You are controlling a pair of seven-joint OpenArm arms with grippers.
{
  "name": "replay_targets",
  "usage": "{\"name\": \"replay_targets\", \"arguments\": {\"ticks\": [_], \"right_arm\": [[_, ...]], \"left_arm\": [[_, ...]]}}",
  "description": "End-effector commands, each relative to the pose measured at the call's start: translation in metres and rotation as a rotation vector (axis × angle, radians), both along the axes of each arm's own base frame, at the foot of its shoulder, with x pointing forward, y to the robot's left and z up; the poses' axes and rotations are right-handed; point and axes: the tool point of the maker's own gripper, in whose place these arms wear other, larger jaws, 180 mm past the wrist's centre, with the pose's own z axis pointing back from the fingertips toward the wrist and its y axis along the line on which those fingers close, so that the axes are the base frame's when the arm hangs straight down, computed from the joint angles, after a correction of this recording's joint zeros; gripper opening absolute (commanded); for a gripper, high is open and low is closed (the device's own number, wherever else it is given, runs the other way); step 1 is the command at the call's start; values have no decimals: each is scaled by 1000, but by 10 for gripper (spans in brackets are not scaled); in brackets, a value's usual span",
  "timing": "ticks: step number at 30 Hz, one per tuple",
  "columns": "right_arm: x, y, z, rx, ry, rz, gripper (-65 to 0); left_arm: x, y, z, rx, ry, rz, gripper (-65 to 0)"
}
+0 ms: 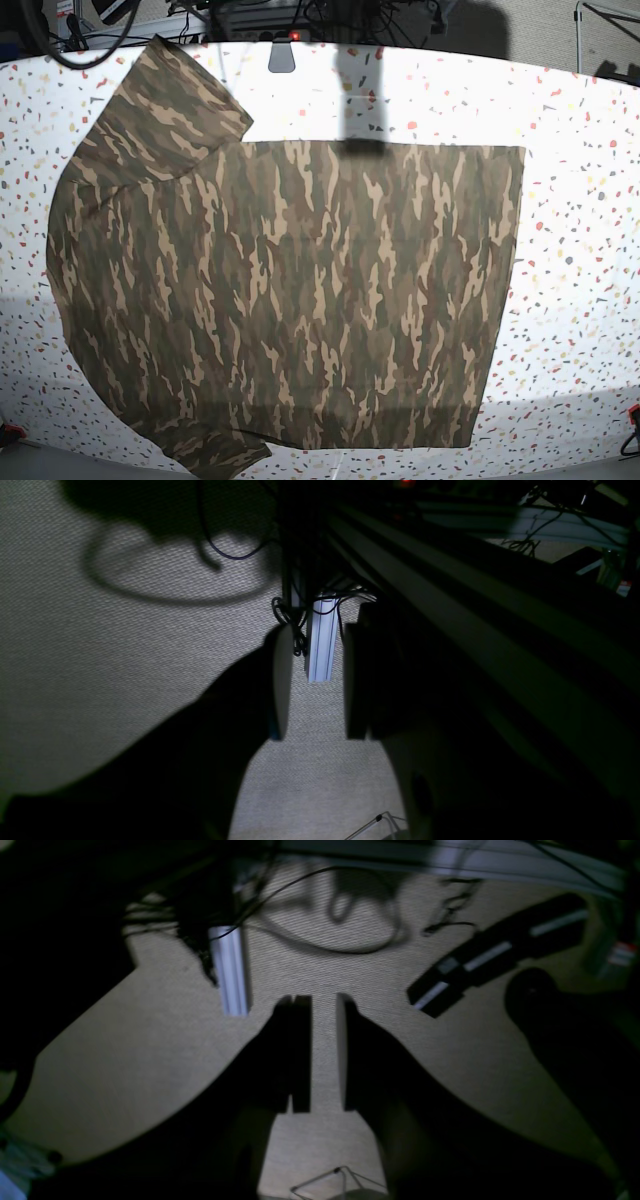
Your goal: Fold the T-shirt properly
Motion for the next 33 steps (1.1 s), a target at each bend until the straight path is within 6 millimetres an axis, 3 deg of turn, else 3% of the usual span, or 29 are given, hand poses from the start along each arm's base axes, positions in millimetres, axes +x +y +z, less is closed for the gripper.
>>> {"name": "replay_targets", "arguments": {"ticks": [1, 10, 19, 26, 33], "right_arm": [[-2, -1, 1, 8, -4, -2, -550], [-21, -4, 2, 17, 7, 1, -550], [-57, -31, 18, -5, -19, 89, -550], [-79, -33, 56, 61, -92, 160, -550], [-84, -29, 122, 136, -167, 221, -550]], "left_arm": [[-1, -3, 1, -9, -6, -23, -474], [-18, -4, 2, -4, -2, -73, -474], [-41, 6, 17, 23, -41, -82, -474], [-59, 17, 48, 56, -113, -96, -474], [-66, 27, 99, 101, -189, -181, -474]]}}
